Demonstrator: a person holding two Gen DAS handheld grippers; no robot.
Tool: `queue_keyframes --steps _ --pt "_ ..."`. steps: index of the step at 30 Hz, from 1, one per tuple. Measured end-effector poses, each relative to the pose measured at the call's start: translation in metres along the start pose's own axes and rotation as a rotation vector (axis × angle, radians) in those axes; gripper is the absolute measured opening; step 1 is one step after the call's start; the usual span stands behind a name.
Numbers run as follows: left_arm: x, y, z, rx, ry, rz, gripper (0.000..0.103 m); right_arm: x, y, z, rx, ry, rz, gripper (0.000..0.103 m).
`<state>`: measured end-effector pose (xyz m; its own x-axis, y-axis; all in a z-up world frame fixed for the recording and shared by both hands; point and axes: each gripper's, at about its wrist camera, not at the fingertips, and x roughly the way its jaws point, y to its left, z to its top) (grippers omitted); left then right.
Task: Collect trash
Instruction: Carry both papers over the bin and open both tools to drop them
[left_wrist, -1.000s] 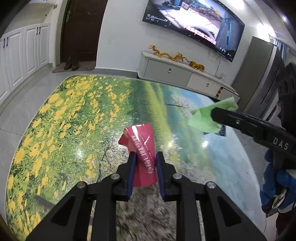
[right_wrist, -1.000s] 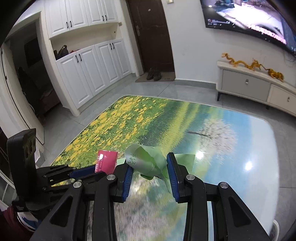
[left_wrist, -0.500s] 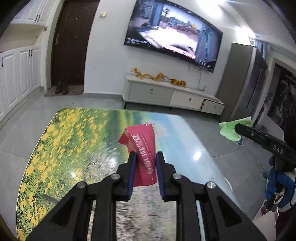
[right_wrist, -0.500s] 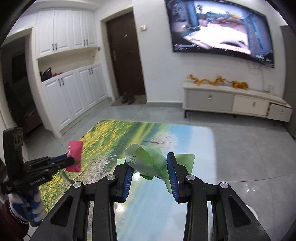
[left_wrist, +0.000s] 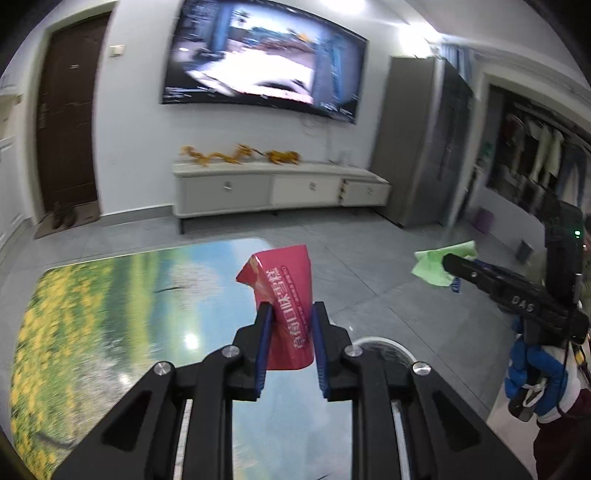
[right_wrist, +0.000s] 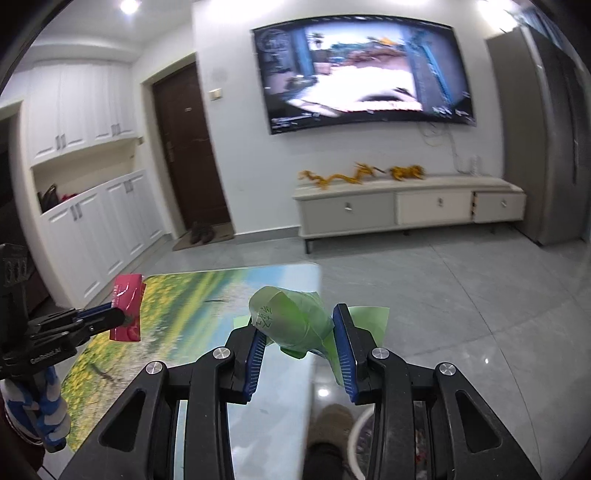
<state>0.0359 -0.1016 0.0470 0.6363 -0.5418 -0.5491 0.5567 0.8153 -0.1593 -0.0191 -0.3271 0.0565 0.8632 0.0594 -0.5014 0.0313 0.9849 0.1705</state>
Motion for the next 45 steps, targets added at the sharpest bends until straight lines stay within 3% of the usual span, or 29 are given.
queue_keyframes --steps 13,20,24,26,28,30,37,45 --pt "0.152 -0.129 -0.008 0.167 0.257 -0.208 0.02 0.055 -0.127 -0.064 0.185 0.184 -0.145 0.036" --pt "0.22 -0.158 -0.024 0.175 0.391 -0.247 0.021 0.093 -0.166 -0.107 0.268 0.29 -0.174 0.039" --pt "0.242 -0.168 -0.027 0.17 0.428 -0.253 0.021 0.108 -0.18 -0.127 0.298 0.332 -0.188 0.041" --pt "0.245 -0.17 -0.028 0.173 0.428 -0.248 0.025 0.111 -0.185 -0.134 0.308 0.347 -0.192 0.043" --pt "0.244 -0.167 -0.029 0.178 0.419 -0.232 0.039 0.113 -0.189 -0.14 0.317 0.355 -0.201 0.05" --pt "0.243 -0.163 -0.03 0.166 0.415 -0.221 0.044 0.114 -0.191 -0.142 0.329 0.359 -0.201 0.051" --pt "0.233 -0.146 -0.029 0.132 0.4 -0.183 0.045 0.11 -0.182 -0.134 0.316 0.346 -0.213 0.052" --pt "0.194 -0.122 -0.021 0.13 0.307 -0.077 0.045 0.092 -0.147 -0.11 0.253 0.29 -0.208 0.054"
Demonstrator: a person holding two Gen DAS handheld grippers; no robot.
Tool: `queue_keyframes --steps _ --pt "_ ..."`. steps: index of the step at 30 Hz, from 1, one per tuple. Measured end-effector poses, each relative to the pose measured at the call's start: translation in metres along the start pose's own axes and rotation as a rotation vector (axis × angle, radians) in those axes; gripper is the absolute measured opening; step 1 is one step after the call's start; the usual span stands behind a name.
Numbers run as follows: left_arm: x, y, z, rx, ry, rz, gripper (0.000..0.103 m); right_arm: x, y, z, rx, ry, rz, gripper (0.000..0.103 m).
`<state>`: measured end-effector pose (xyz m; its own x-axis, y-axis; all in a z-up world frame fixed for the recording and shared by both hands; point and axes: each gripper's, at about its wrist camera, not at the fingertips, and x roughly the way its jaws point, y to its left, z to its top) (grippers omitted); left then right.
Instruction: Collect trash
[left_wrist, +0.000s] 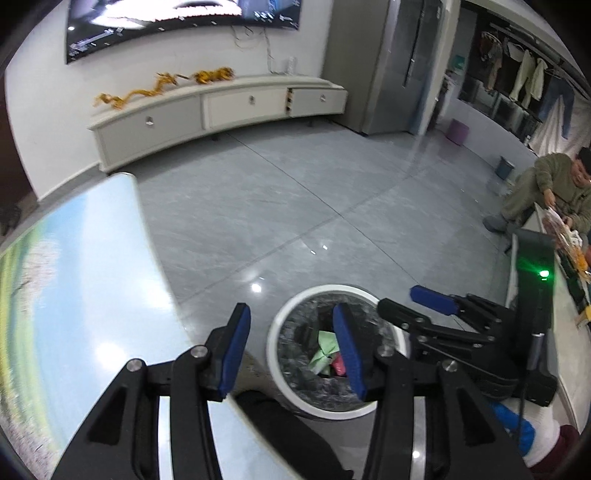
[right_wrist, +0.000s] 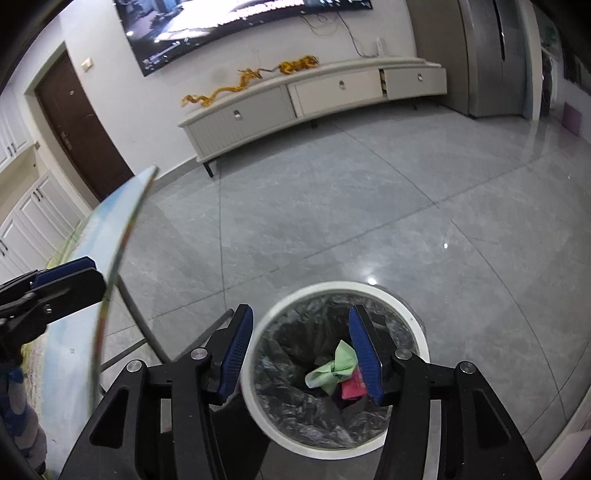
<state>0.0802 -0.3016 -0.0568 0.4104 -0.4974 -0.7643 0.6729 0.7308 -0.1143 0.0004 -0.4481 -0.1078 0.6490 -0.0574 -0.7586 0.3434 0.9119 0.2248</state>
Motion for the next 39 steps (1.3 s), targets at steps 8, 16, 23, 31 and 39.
queue_keyframes --steps 8,16,23,31,39 --pt "-0.052 0.032 -0.015 -0.056 -0.082 0.112 0.048 -0.039 0.058 0.008 -0.097 -0.08 0.031 0.058" --pt "-0.101 0.057 -0.029 -0.104 -0.179 0.191 0.048 -0.071 0.104 0.009 -0.167 -0.145 0.041 0.061" --pt "-0.136 0.073 -0.044 -0.128 -0.26 0.247 0.056 -0.094 0.136 0.004 -0.216 -0.184 0.04 0.065" --pt "-0.168 0.081 -0.065 -0.143 -0.316 0.3 0.057 -0.117 0.162 -0.011 -0.256 -0.222 0.026 0.079" --pt "-0.199 0.084 -0.083 -0.172 -0.372 0.355 0.064 -0.152 0.187 -0.023 -0.312 -0.299 -0.013 0.088"
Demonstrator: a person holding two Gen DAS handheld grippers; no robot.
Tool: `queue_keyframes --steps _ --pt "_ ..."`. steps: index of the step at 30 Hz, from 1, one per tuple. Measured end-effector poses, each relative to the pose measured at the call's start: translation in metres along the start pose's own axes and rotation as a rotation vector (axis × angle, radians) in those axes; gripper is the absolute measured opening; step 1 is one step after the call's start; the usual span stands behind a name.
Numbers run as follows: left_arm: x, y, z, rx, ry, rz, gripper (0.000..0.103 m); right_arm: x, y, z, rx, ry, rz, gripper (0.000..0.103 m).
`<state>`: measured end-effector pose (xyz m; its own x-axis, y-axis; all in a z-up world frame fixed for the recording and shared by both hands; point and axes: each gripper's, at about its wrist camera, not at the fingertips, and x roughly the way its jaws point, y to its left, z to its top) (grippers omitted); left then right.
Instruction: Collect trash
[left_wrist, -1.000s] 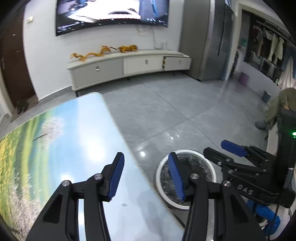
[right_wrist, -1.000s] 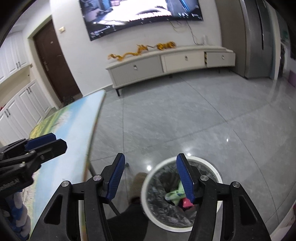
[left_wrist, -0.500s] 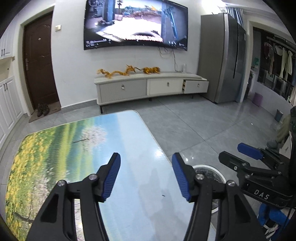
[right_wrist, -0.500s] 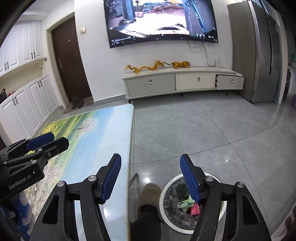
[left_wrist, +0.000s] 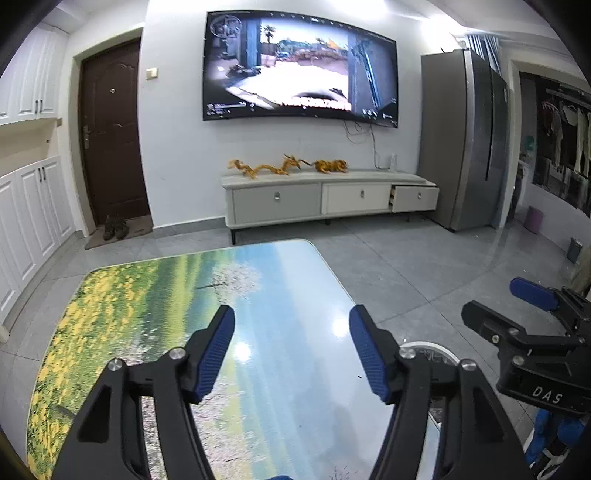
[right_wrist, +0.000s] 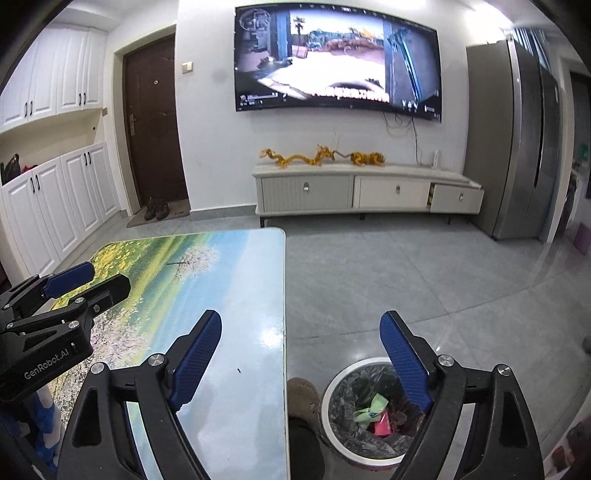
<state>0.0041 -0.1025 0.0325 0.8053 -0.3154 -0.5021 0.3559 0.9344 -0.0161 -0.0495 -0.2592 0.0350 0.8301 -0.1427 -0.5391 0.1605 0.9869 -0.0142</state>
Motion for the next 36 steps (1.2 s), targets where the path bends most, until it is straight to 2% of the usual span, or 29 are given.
queue_keyframes --steps 3,7,15,19,24,36 --pt "-0.015 0.005 0.0 -0.013 -0.028 0.02 0.066 -0.013 0.006 0.003 -0.02 -0.028 -0.014 0.089" --pt "-0.04 0.01 -0.001 -0.019 -0.069 0.048 0.078 -0.032 0.017 0.003 -0.043 -0.067 -0.029 0.089" --pt "-0.077 0.009 -0.005 -0.026 -0.123 0.078 0.087 -0.07 0.029 -0.002 -0.079 -0.145 -0.039 0.091" --pt "-0.093 0.01 -0.007 -0.038 -0.159 0.093 0.099 -0.087 0.029 -0.002 -0.087 -0.185 -0.046 0.092" --pt "-0.109 0.008 -0.008 -0.041 -0.188 0.118 0.103 -0.103 0.029 -0.007 -0.078 -0.217 -0.04 0.093" --pt "-0.122 0.002 -0.014 -0.041 -0.211 0.155 0.103 -0.119 0.012 -0.014 -0.04 -0.262 -0.051 0.095"
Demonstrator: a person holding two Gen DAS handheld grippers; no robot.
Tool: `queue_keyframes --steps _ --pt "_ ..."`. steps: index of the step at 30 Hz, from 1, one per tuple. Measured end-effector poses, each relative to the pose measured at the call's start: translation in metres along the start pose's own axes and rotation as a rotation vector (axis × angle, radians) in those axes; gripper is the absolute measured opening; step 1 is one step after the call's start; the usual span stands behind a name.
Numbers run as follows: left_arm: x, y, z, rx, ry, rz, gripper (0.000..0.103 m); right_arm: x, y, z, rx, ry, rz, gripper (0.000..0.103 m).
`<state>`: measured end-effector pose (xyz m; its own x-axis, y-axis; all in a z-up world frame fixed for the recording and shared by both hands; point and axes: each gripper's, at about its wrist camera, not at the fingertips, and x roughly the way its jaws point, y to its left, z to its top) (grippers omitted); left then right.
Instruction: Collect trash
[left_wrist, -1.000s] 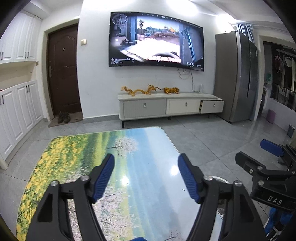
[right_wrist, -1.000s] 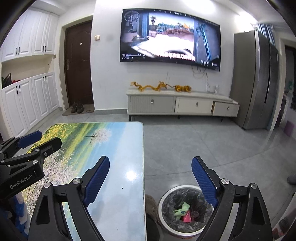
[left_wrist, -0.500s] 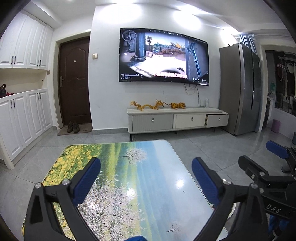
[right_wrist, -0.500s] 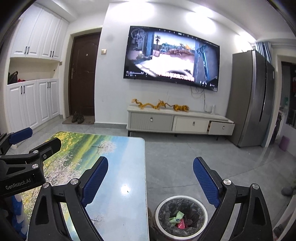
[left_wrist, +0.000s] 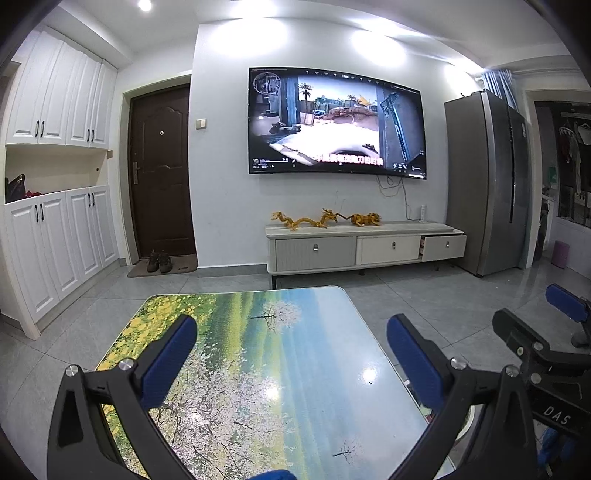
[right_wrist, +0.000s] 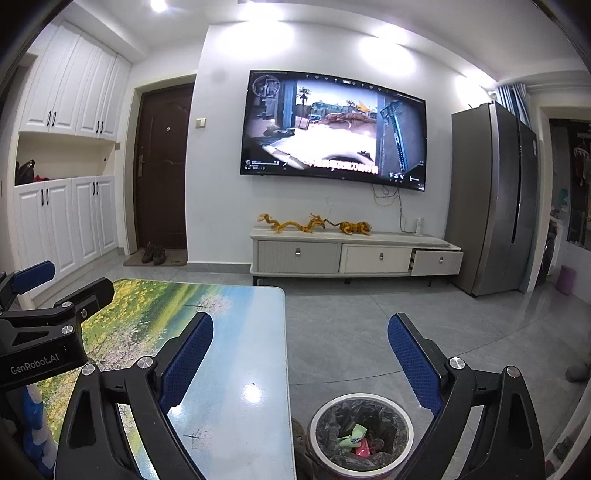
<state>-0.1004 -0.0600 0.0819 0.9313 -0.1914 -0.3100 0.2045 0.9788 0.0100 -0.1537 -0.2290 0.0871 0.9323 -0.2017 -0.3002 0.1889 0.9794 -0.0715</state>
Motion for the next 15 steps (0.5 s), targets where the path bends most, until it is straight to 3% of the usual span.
queue_keyframes --steps 15 --pt "-0.0067 -0.0025 -0.0033 0.011 -0.025 0.01 0.103 -0.0078 -0.0068 -0.0023 0.005 -0.033 -0.033 0.097"
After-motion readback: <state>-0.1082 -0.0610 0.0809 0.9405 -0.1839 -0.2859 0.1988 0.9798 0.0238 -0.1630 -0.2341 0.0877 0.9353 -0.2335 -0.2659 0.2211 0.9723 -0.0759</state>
